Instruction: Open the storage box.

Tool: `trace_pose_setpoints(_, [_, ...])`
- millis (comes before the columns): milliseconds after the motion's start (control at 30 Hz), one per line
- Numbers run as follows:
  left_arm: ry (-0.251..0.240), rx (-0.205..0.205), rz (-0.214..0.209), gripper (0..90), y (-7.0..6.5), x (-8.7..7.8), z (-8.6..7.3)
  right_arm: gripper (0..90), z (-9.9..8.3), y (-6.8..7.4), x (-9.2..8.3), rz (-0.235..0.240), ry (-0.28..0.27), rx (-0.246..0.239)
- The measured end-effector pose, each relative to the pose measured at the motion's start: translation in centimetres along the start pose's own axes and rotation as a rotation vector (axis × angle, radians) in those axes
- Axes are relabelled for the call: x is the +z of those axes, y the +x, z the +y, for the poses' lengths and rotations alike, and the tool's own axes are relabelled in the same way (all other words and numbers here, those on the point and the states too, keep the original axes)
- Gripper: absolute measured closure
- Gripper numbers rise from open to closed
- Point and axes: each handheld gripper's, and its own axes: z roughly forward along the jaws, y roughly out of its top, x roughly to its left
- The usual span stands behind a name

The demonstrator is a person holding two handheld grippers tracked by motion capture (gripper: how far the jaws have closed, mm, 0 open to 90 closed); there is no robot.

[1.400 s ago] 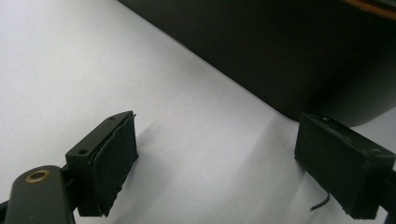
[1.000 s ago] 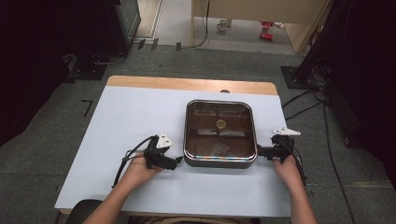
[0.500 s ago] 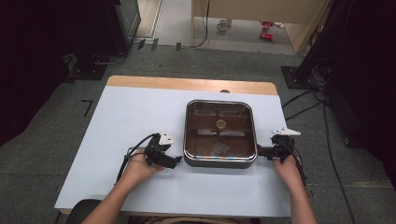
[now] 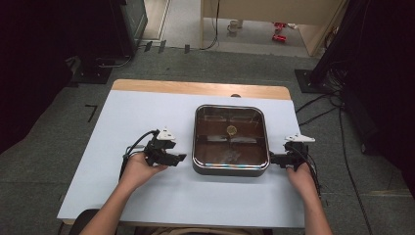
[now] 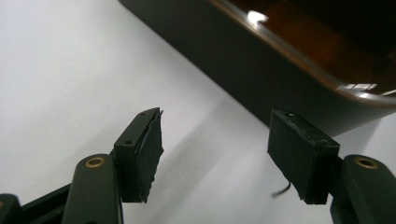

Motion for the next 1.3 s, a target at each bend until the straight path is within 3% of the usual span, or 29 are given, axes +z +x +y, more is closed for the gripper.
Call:
trace_pose_setpoints(133, [-0.026,0.043,0.029,33.1,-0.6,-0.8,1.1,0.0,0.0,0.0,0.0,0.000,0.000,0.001])
trace_pose_setpoints(467, [-0.044,0.088,-0.015,36.5,-1.2,-1.2,4.6,0.0,0.0,0.0,0.0,-0.001,0.000,-0.001])
trace_pose_setpoints(800, [-0.041,0.114,-0.107,32.7,-1.5,-0.1,7.8,0.0,0.0,0.0,0.0,-0.002,0.000,0.000])
trace_pose_setpoints(1300, [-0.039,0.149,-0.123,37.8,-2.4,2.9,11.0,0.0,0.0,0.0,0.0,-0.001,0.000,0.001])
